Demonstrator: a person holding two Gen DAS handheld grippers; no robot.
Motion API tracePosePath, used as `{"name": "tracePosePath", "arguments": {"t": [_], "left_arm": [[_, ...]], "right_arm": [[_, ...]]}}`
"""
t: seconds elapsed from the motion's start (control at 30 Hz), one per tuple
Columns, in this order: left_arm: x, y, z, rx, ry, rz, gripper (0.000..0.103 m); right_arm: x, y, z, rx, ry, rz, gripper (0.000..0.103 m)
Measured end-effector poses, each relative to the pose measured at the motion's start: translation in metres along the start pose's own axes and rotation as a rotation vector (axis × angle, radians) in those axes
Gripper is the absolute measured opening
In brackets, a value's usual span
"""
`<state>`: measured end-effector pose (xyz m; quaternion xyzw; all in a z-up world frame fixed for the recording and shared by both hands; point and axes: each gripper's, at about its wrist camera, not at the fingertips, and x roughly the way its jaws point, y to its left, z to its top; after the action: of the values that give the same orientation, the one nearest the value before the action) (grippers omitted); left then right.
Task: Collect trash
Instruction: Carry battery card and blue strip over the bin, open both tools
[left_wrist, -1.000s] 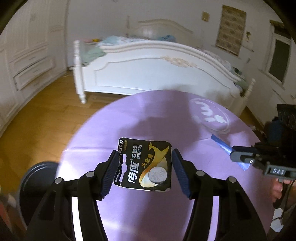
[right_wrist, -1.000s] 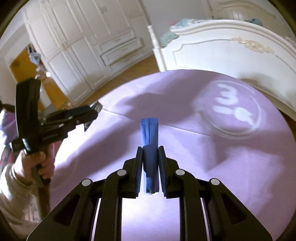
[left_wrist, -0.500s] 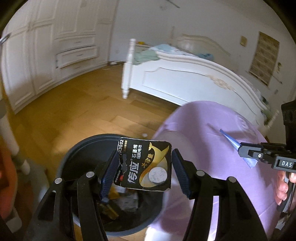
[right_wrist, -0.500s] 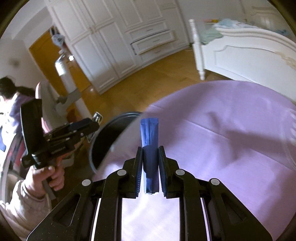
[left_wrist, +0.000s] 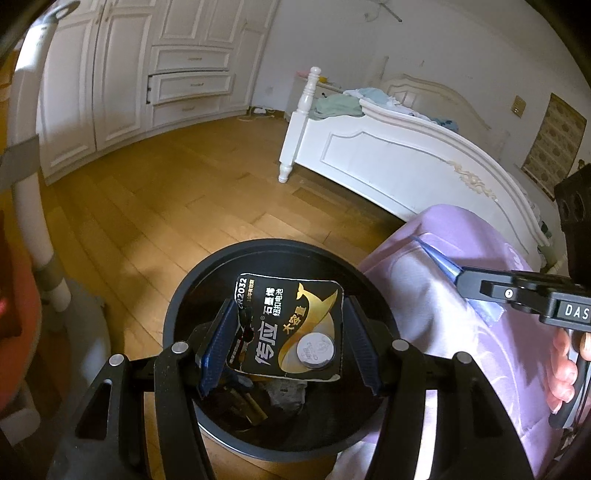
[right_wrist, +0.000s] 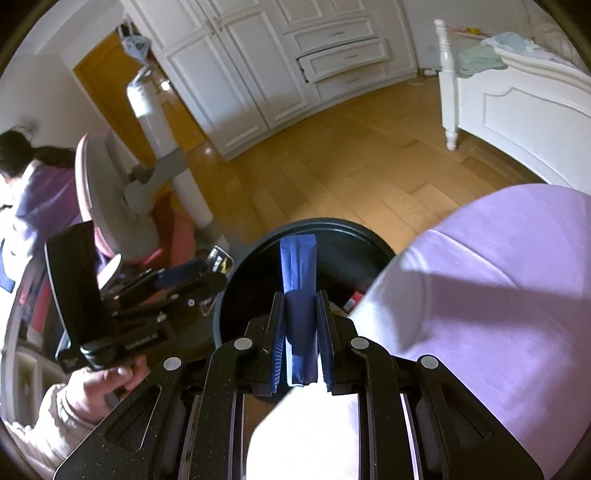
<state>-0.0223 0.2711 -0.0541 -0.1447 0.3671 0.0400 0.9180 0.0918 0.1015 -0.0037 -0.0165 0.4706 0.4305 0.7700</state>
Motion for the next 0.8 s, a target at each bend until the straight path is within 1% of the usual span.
{"name": "tracePosePath", "arguments": {"t": [0.3, 0.5, 0.77, 0.8], "left_arm": [[0.012, 0.011, -0.001, -0.023, 0.022, -0.013, 0.058], [0.021, 0.015, 0.000, -0.039, 0.030, -0.020, 0.059], [0.027, 0.018, 0.002, -0.048, 0.031, -0.016, 0.061], [0.027, 0.019, 0.003, -0.048, 0.030, -0.013, 0.062]], "right_arm": [[0.035, 0.005, 0.010, -0.007, 0.050, -0.003, 0.018], [0.051, 0.005, 0.012, -0.005, 0.070, -0.009, 0.018], [0.059, 0.003, 0.013, -0.002, 0.070, -0.006, 0.018], [0.059, 0.002, 0.013, -0.001, 0.071, -0.007, 0.023]]}}
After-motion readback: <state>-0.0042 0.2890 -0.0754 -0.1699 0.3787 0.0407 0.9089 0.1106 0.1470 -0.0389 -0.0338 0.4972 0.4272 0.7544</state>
